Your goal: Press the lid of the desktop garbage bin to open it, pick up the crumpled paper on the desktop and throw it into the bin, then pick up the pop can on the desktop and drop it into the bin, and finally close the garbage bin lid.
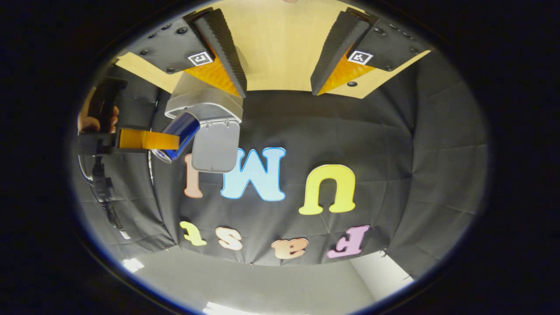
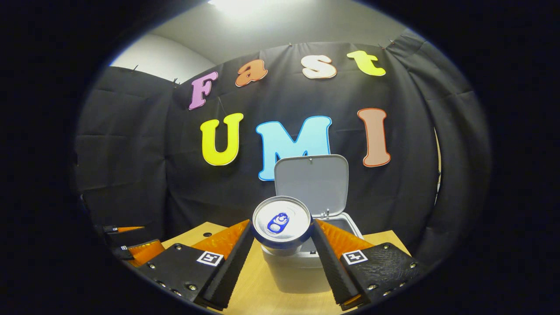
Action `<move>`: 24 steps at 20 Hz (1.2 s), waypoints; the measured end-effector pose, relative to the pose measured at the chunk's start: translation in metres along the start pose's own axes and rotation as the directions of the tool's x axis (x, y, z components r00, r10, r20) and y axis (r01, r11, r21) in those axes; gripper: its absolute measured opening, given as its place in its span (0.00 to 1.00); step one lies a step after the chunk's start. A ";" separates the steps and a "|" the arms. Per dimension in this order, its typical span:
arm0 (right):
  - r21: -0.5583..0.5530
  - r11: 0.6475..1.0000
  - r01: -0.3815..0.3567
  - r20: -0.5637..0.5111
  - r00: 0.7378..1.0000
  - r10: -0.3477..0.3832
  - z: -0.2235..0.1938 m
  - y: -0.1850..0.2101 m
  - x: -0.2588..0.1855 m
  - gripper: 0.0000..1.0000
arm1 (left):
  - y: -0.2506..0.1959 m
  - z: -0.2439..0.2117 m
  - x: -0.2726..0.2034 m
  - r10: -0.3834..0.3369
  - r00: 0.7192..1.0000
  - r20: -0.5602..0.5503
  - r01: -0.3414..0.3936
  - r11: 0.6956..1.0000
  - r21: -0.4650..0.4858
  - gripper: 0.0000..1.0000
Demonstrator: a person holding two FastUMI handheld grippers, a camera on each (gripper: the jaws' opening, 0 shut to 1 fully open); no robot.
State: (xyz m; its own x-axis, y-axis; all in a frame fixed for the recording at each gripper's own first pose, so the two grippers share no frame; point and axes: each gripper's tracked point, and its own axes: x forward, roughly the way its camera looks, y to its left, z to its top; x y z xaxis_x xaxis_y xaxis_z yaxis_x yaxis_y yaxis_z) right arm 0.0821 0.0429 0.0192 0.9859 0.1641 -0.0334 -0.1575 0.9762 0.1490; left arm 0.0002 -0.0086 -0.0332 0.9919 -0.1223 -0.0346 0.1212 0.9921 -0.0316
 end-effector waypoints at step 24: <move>-0.260 0.963 0.064 -0.009 0.998 -0.069 0.008 -0.004 0.057 0.89 | 0.001 -0.003 0.008 -0.019 1.000 -0.008 0.019 1.000 -0.014 0.96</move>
State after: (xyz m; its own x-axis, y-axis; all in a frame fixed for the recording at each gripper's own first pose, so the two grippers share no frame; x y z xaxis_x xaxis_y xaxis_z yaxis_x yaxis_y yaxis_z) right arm 0.1393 0.0473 0.0244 0.9938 0.0979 -0.0520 -0.1034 0.9879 -0.1157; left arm 0.0077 -0.0088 -0.0361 0.9891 -0.1416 -0.0416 0.1397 0.9891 -0.0458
